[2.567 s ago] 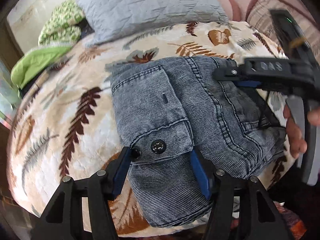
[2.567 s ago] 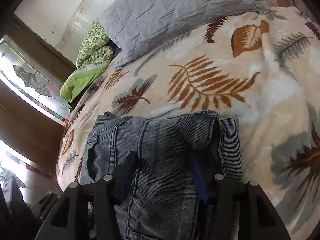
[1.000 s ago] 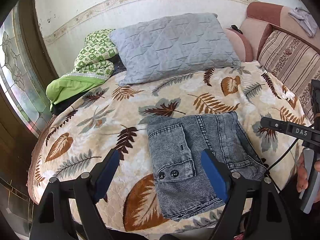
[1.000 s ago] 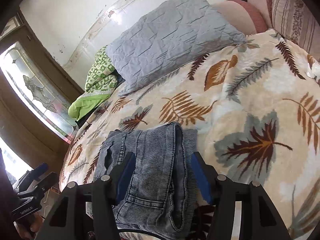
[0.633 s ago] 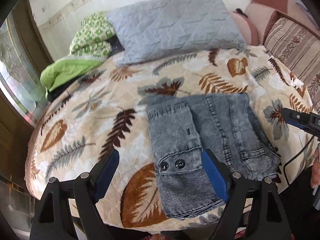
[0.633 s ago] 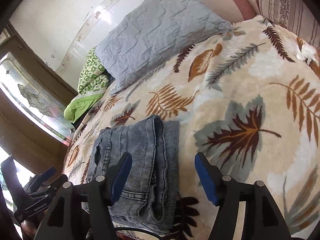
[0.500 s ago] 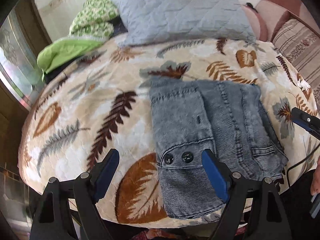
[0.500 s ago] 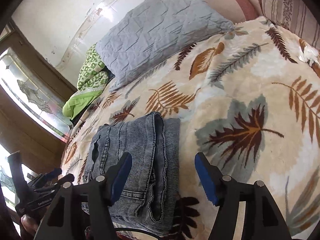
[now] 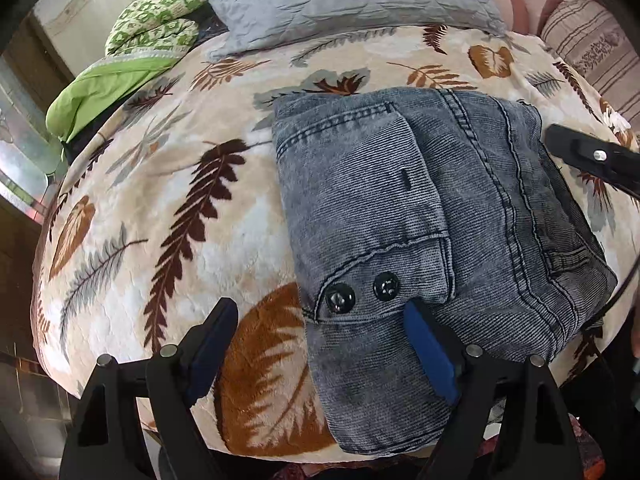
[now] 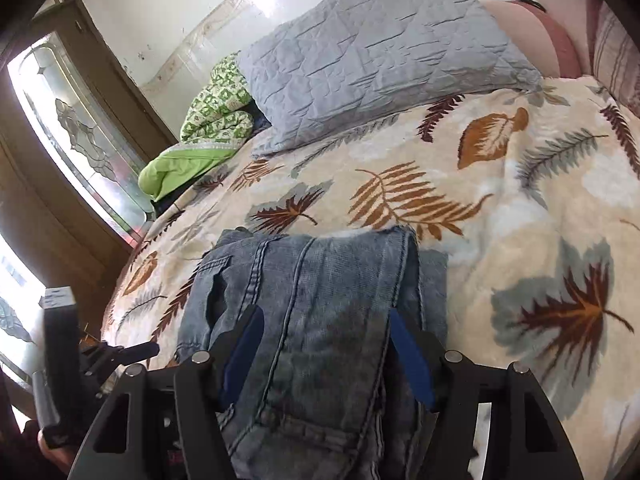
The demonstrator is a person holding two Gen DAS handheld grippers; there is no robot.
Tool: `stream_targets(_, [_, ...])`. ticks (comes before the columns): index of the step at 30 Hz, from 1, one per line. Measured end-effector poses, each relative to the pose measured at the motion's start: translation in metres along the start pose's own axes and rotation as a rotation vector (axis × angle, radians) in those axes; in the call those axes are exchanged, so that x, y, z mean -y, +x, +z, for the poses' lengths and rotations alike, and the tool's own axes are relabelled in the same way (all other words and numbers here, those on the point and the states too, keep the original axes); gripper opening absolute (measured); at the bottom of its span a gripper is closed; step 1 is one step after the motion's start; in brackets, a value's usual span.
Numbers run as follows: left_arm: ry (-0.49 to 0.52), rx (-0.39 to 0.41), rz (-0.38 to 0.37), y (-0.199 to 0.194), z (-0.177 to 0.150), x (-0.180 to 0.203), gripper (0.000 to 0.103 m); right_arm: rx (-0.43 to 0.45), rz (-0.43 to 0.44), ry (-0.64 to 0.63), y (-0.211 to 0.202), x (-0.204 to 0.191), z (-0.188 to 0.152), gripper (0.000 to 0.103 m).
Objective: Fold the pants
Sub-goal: 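Press and straighten the folded jeans bundle with both tools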
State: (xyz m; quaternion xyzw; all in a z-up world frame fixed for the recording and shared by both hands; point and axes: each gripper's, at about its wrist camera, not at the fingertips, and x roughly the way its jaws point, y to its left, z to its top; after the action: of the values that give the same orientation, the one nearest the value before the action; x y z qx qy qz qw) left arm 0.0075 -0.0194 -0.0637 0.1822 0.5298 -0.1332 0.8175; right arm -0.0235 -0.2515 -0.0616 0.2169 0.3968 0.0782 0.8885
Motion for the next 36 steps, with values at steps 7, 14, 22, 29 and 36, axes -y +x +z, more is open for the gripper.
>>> stream_targets(7, [0.000, 0.056, 0.032, -0.010, 0.033, -0.007, 0.085, -0.130, 0.023, 0.096, 0.048, 0.029, -0.002, 0.069])
stream_targets(14, [-0.012, 0.041, 0.049, 0.015, 0.054, -0.002, 0.085, -0.133, 0.039, 0.097, 0.046, 0.032, -0.004, 0.070])
stream_targets(22, [-0.049, -0.036, 0.026, 0.053, 0.059, -0.011, 0.101, -0.133, 0.067, 0.145, 0.046, 0.037, -0.003, 0.070])
stream_targets(29, [-0.001, -0.022, 0.090, 0.047, 0.061, -0.003, 0.102, -0.128, 0.075, 0.158, 0.046, 0.038, -0.003, 0.070])
stream_targets(36, [-0.057, 0.008, 0.106, 0.016, 0.053, -0.012, 0.100, -0.129, 0.088, 0.166, 0.044, 0.040, -0.004, 0.070])
